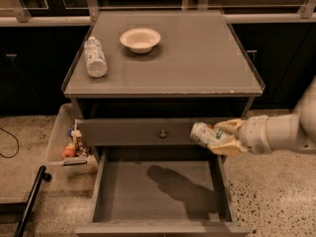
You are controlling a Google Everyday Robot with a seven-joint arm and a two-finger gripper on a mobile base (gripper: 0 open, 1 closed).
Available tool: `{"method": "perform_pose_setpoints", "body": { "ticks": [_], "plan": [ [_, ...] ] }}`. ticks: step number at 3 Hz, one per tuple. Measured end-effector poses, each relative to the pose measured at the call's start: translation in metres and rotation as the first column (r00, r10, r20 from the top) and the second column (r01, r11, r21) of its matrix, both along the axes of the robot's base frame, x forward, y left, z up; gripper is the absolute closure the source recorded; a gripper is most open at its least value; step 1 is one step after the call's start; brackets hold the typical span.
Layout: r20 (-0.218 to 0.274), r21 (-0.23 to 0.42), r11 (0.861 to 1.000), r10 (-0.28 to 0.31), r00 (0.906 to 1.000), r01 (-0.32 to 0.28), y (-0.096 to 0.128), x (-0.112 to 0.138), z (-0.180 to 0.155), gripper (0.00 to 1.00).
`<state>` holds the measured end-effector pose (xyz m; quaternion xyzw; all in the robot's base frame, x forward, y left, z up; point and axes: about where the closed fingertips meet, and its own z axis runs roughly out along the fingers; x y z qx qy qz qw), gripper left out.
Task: Place 7up can into middle drawer
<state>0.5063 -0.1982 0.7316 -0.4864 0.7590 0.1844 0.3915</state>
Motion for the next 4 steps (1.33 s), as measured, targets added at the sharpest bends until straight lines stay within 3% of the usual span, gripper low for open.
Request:
{"method": "perform_pose_setpoints", "body": {
  "ticks": [1, 2, 3, 4],
  "plan": [
    [-0.041, -0.07, 0.997, -0.039, 0.9984, 0.036, 0.007, -0.001, -0.071, 1.0],
    [-0.03, -0.108, 0.993, -0.043, 0.9986, 0.039, 0.015, 0.002, -0.119, 1.0],
    [-0.016, -0.096, 0.995, -0.037, 0.9992, 0.035, 0.022, 0.009, -0.156, 1.0],
    [-0.015, -0.096, 0.995, -0.036, 0.9992, 0.035, 0.022, 0.009, -0.156, 1.0]
  ]
}}
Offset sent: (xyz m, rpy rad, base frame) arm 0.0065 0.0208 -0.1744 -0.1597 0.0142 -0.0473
